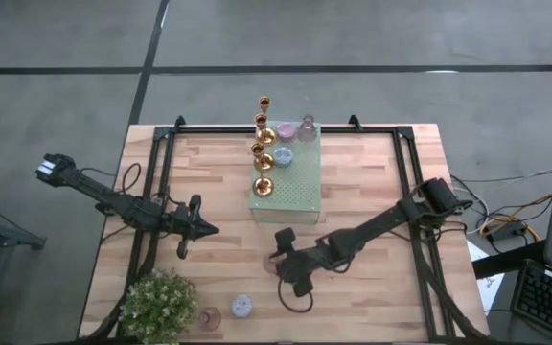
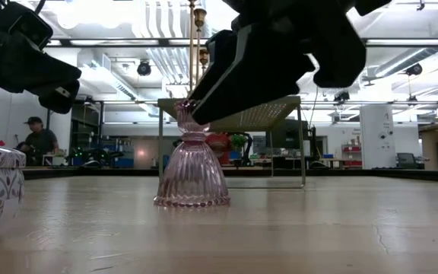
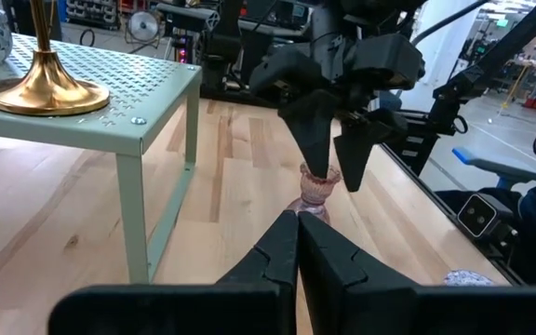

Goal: Pick & Place candle stick holders
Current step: Put the top pink glass candle holder on the shelf

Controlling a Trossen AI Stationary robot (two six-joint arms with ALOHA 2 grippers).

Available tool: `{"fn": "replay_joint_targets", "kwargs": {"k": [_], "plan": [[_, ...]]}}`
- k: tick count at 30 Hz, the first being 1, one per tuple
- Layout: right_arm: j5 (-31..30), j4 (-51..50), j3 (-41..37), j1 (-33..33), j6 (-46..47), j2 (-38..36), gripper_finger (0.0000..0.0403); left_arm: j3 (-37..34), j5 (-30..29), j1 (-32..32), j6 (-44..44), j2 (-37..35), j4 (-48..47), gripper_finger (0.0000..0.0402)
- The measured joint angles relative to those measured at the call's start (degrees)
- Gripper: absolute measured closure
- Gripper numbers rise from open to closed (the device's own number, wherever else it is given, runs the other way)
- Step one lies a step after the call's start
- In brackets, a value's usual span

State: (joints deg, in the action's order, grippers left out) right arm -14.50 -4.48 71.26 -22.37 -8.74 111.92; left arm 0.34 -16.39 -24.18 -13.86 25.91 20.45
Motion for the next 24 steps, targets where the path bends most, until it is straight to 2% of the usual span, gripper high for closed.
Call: {"fn": "replay_joint_targets", "kwargs": {"k": [5,15,17,24], "plan": [[-1.0,-0.8,0.0,-0.2,0.0,-0.3,0.0236,0.0,0.0,0.0,0.0,0.0,0.0,0.0388],[-0.8,-4.4,-0.2,-0.4,-0.5,-2.8,0.0374,0.0,0.0,0.0,0.0,0.0,-0.1,0.0388],[-0.8,-5.0,-0.2,-0.4,-0.4,-3.4,0.0385,0.0,0.0,0.0,0.0,0.0,-0.1,0.0388],[-0.9,-9.5,1.4,-0.7,0.8,-4.1,0.0389,0.0,0.0,0.0,0.0,0.0,-0.1,0.0387]]}}
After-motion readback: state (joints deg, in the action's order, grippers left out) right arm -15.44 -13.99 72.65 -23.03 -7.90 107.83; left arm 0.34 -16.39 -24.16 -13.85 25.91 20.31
